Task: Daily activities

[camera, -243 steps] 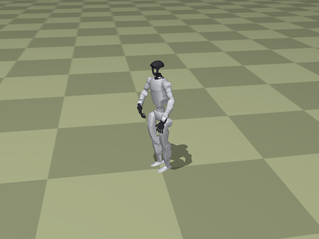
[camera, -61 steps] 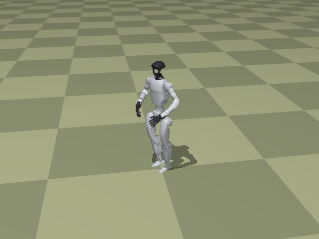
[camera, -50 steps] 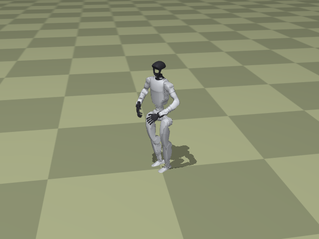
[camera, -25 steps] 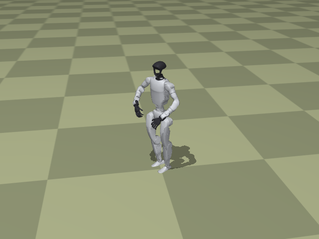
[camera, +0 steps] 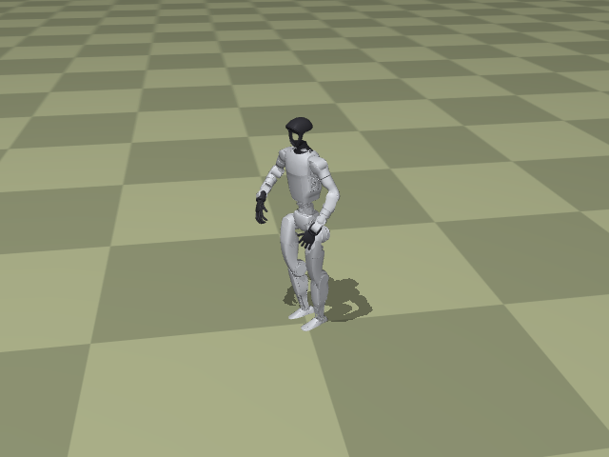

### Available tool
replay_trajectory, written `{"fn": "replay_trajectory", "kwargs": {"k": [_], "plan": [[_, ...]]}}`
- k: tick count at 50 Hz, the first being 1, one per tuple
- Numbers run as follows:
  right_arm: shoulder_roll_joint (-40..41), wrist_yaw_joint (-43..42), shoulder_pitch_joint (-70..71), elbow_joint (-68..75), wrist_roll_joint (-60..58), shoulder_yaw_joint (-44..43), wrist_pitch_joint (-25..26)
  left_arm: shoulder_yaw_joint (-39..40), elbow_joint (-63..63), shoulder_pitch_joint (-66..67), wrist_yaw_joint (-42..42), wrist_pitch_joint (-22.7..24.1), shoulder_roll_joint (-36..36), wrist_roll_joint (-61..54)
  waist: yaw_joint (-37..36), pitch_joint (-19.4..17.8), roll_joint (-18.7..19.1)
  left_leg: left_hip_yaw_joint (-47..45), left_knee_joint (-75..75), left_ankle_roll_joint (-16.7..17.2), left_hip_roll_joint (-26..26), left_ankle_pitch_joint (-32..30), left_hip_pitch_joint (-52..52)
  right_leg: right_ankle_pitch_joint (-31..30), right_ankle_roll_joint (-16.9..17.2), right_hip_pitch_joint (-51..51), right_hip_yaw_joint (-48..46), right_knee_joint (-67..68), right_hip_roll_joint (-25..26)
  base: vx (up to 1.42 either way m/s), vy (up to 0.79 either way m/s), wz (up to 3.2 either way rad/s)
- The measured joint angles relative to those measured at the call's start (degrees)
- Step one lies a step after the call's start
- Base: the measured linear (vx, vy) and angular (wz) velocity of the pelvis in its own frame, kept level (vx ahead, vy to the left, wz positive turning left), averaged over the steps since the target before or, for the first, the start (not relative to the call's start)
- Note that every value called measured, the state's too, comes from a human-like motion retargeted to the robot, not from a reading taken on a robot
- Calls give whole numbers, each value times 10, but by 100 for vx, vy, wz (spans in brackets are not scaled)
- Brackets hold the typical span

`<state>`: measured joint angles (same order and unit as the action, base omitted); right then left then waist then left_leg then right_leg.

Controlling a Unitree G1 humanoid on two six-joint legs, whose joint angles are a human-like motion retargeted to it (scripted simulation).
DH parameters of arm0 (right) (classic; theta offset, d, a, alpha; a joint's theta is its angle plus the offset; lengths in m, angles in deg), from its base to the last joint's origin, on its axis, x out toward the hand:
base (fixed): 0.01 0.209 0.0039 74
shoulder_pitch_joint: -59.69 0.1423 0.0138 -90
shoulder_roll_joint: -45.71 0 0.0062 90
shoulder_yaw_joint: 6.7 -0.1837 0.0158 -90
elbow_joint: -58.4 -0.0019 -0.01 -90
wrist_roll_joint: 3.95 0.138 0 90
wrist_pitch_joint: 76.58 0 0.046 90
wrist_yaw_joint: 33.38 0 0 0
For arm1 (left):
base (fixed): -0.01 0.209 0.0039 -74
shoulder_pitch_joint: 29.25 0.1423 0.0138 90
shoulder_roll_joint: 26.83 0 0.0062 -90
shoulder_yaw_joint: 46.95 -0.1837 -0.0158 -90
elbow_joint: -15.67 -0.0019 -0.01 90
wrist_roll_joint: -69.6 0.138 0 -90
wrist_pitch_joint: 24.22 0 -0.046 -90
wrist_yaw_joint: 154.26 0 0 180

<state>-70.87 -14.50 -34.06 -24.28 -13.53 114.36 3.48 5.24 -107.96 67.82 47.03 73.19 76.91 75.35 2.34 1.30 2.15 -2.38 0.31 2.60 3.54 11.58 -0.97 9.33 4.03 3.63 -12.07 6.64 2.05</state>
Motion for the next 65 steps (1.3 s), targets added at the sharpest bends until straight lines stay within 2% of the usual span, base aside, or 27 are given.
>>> {"fn": "replay_trajectory", "kwargs": {"k": [5,10,15,28,40,52,65], "plan": [[71,14,-39,209,-49,13,24,-3,12,-20,11,-17,-25,-79,-1,5,0,-3,5,1,-1,0,1,3,1,7,3,11,0,0,0,0],[144,21,-60,408,-49,4,49,-10,59,-48,24,-29,-51,-160,-4,5,-4,-2,1,3,-1,4,0,6,-2,10,1,15,-2,0,0,0],[180,11,-67,495,-11,-17,63,-19,149,-83,37,-38,-66,-243,-5,4,-11,0,-3,5,0,6,-3,6,-6,10,2,12,-1,0,0,0],[217,-45,-41,504,87,-18,70,-70,340,-187,84,-81,-118,-446,7,14,-25,1,-8,12,-2,8,-9,3,-14,7,15,-7,3,0,0,0],[246,-69,-23,512,138,-1,73,-107,398,-228,125,-127,-201,-625,16,22,-31,2,-18,17,-1,8,-11,3,-14,1,19,-14,4,0,0,0],[258,-62,-13,518,138,17,73,-125,403,-234,165,-150,-212,-675,24,21,-39,1,-35,19,-2,14,-11,6,-14,-4,21,-12,4,0,0,0],[260,-45,-9,510,135,30,70,-140,421,-238,184,-150,-215,-704,34,19,-43,1,-49,22,-5,22,-16,8,-13,-5,23,-11,7,0,0,0]]}}
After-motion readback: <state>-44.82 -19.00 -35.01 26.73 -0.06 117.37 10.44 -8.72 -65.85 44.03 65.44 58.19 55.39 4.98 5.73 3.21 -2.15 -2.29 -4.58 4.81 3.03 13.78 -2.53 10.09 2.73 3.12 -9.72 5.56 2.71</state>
